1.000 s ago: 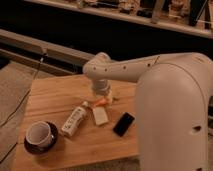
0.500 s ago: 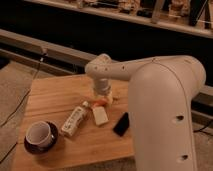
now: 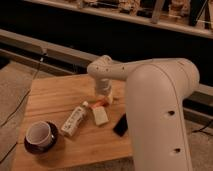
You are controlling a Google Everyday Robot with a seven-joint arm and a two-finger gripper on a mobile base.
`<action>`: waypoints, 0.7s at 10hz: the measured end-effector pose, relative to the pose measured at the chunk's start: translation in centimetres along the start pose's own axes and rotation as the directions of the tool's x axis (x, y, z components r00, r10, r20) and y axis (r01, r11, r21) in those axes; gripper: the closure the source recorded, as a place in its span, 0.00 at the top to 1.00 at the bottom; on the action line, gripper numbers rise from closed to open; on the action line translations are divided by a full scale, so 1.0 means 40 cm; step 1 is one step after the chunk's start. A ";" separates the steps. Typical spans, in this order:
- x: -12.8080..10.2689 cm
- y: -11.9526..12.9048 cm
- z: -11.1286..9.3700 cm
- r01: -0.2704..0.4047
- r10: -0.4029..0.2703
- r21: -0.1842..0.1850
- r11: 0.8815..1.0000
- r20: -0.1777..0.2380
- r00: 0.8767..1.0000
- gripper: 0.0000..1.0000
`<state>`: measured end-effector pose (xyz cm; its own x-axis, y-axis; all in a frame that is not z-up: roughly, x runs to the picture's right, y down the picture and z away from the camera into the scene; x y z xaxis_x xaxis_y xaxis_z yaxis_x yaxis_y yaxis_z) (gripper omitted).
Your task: Place the pepper on the white sponge
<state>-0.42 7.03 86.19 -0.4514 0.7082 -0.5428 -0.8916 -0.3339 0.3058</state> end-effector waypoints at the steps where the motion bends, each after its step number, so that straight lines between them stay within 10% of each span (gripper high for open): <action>1: -0.003 -0.006 0.007 -0.008 0.008 0.000 1.000 -0.007 1.000 0.65; 3: -0.002 -0.013 0.015 -0.018 0.018 -0.002 1.000 -0.016 1.000 0.63; 7: 0.000 -0.020 0.024 -0.029 0.029 -0.010 1.000 -0.027 0.999 0.24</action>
<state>0.33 7.89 86.71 -0.4779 0.6809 -0.5550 -0.8783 -0.3605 0.3141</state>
